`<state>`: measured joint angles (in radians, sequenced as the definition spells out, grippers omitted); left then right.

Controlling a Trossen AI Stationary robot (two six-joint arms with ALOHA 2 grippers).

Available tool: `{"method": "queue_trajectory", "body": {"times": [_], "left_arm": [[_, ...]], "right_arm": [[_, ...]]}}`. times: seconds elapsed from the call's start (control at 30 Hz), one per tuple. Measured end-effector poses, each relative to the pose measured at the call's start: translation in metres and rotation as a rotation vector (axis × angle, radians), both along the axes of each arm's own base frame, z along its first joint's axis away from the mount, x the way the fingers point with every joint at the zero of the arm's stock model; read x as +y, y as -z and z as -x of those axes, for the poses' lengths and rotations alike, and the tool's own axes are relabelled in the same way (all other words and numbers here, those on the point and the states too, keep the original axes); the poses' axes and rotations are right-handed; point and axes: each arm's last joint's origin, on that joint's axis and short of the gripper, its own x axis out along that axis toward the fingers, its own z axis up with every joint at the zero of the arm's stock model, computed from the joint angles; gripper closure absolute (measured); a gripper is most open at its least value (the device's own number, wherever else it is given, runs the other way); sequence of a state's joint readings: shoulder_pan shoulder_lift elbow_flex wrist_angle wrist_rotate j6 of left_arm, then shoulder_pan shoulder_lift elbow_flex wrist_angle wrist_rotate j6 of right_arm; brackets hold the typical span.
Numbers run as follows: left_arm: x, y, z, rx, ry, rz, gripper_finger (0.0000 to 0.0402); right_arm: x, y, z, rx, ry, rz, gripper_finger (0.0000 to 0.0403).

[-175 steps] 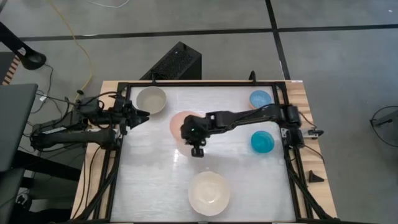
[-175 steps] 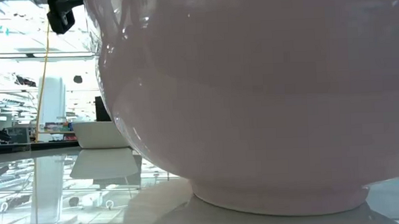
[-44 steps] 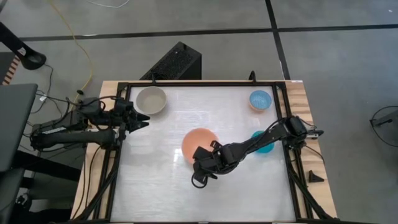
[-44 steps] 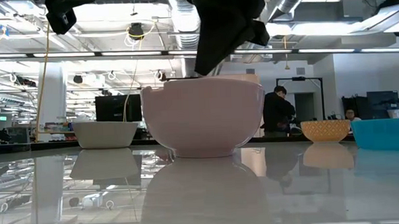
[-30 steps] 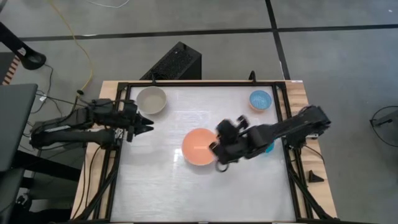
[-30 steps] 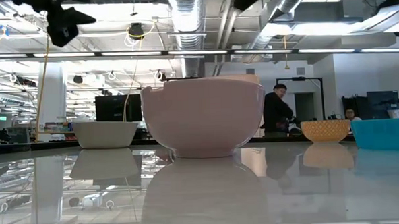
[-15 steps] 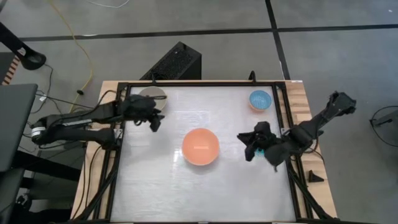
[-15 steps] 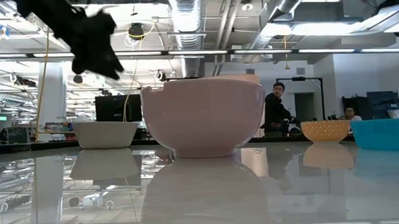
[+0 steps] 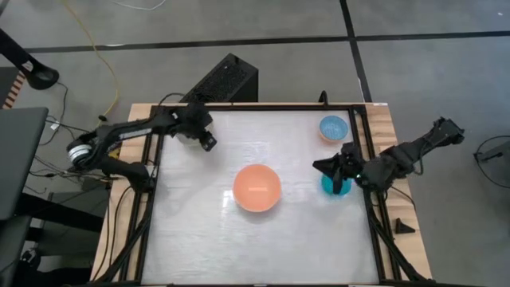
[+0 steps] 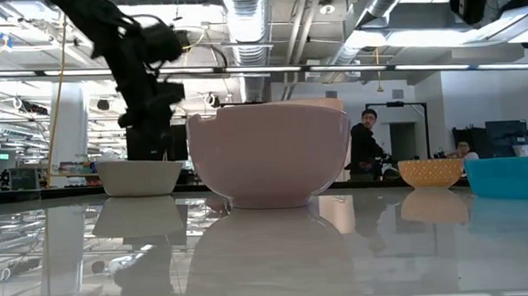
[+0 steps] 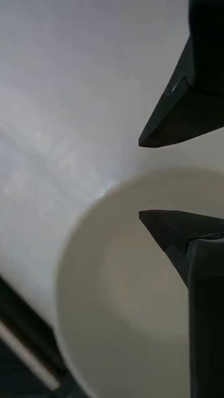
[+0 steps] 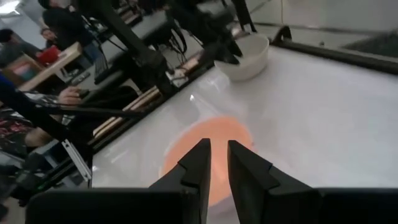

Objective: Nest bowls inside each other
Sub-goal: Stack the gray bowl on top of the orange bowl

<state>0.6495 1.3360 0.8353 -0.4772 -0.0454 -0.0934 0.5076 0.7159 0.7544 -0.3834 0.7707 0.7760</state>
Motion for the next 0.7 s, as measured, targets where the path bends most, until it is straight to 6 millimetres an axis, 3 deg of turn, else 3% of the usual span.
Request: {"method": "queue_trajectory", "body": {"times": [0.23,0.37,0.47,0.6,0.7], "left_arm": [[0.026,0.033,-0.014,0.030,-0.010,0.252,0.0243],[0.028,0.042,-0.018,0.067,0.035,0.323,0.0311],[0.023,0.026,-0.022,0.005,0.084,0.301,0.0381],[0.004,-0.013,-0.024,-0.163,0.200,0.298,0.0398],[-0.020,-0.052,-0.026,-0.367,0.325,0.333,0.0401]], "right_arm": [[-0.016,-0.011,0.023,-0.051,-0.006,0.027,0.0316],[-0.021,-0.011,0.033,-0.051,-0.007,0.028,0.0316],[-0.023,-0.011,0.037,-0.049,-0.005,0.025,0.0316],[-0.024,-0.009,0.038,-0.036,-0.002,0.031,0.0316],[-0.024,-0.006,0.038,-0.006,0.001,0.047,0.0316]]}}
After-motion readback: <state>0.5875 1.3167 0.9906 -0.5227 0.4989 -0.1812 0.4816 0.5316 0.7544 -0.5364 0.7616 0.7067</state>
